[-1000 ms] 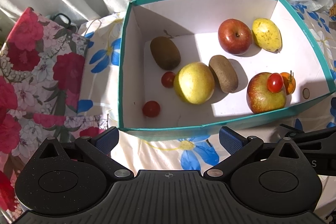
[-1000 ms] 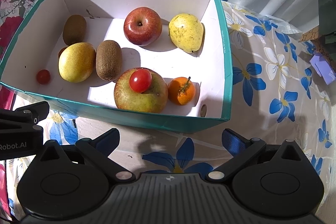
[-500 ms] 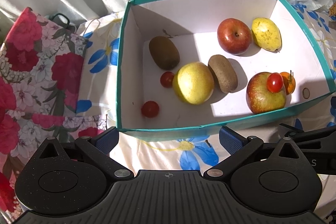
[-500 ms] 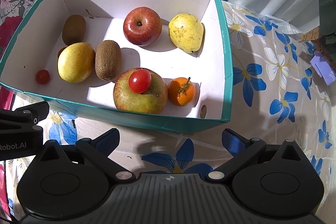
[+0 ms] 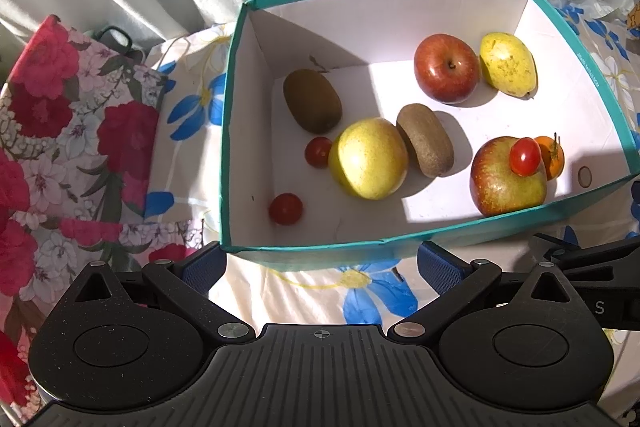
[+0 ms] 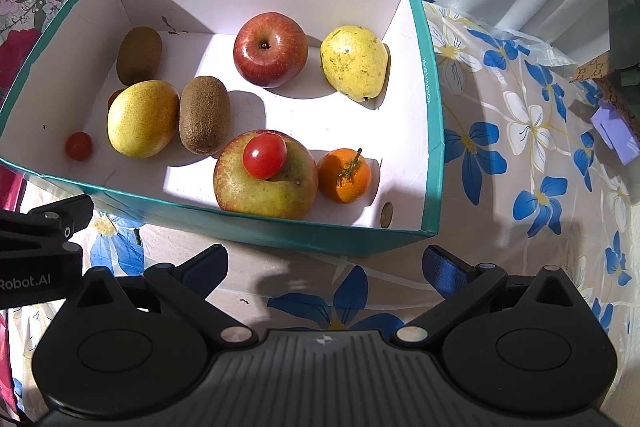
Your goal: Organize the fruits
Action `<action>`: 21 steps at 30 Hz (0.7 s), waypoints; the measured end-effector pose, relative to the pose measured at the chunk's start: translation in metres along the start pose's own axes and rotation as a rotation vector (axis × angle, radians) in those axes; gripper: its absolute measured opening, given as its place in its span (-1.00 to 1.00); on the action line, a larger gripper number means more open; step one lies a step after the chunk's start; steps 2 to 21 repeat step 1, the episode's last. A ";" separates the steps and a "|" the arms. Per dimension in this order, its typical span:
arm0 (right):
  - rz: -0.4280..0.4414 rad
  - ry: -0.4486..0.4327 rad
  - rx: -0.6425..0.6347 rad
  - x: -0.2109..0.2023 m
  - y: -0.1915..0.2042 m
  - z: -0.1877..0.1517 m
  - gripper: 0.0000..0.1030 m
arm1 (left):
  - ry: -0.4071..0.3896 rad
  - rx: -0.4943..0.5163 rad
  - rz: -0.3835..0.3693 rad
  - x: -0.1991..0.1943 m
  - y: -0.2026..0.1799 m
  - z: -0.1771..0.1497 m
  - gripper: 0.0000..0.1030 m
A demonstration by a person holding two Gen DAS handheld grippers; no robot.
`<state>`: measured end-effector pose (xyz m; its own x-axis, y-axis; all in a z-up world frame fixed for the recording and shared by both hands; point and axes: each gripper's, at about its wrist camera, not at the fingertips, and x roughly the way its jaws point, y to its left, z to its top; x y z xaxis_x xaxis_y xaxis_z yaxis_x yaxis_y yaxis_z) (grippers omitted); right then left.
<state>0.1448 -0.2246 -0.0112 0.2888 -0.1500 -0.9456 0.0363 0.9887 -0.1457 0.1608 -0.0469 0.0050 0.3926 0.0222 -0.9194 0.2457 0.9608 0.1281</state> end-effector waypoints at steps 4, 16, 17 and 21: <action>0.001 0.000 0.001 0.000 0.000 0.000 1.00 | -0.001 0.000 0.000 0.000 0.000 0.000 1.00; 0.001 0.000 0.001 0.000 0.000 0.000 1.00 | -0.001 0.000 0.000 0.000 0.000 0.000 1.00; 0.001 0.000 0.001 0.000 0.000 0.000 1.00 | -0.001 0.000 0.000 0.000 0.000 0.000 1.00; 0.001 0.000 0.001 0.000 0.000 0.000 1.00 | -0.001 0.000 0.000 0.000 0.000 0.000 1.00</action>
